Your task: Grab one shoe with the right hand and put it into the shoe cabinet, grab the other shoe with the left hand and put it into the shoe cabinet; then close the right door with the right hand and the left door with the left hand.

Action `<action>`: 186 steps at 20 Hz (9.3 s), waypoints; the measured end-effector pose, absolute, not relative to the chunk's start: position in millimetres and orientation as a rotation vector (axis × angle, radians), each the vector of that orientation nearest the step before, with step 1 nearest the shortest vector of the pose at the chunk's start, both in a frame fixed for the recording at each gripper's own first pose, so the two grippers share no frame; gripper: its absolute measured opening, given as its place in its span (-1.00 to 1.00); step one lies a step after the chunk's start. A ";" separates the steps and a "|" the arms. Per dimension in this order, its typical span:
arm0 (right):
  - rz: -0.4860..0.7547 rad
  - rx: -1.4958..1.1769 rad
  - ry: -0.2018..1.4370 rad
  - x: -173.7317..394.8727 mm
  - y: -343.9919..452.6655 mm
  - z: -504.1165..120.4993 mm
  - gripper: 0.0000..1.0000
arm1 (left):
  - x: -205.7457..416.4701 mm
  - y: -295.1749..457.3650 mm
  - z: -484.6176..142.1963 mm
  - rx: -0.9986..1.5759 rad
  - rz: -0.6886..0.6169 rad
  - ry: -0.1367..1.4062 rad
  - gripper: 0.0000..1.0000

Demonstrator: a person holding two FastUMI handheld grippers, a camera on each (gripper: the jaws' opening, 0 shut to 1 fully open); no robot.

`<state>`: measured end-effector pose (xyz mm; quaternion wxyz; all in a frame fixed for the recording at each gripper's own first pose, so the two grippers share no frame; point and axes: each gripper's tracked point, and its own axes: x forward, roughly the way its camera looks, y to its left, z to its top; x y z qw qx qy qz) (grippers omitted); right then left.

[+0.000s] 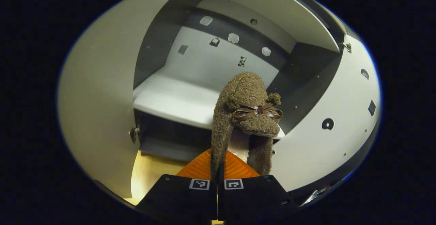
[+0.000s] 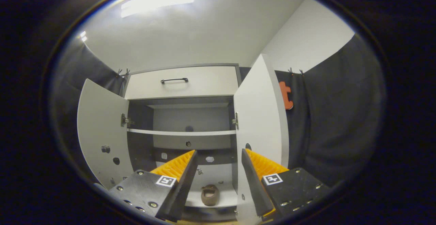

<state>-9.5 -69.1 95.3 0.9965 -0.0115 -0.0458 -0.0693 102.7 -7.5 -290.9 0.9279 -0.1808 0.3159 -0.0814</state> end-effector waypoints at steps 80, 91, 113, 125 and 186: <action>-0.343 -0.087 0.024 -49.0 -210.8 60.7 0.85 | 0.2 22.6 65.7 -0.131 -0.188 0.010 0.85; -0.052 0.000 0.071 3.0 -120.2 37.7 0.76 | -26.7 61.0 82.3 -0.147 -0.115 -0.032 0.84; 0.090 -0.001 0.149 102.7 -40.9 -25.2 0.75 | -70.1 111.6 90.7 -0.113 -0.027 -0.079 0.84; 0.081 0.024 0.142 139.0 -26.4 -37.6 0.75 | -74.5 169.0 64.9 -0.136 0.106 -0.036 0.84; -0.253 -0.090 0.042 39.9 -153.8 26.0 0.75 | 70.5 20.7 -32.3 -0.128 -0.323 0.131 0.79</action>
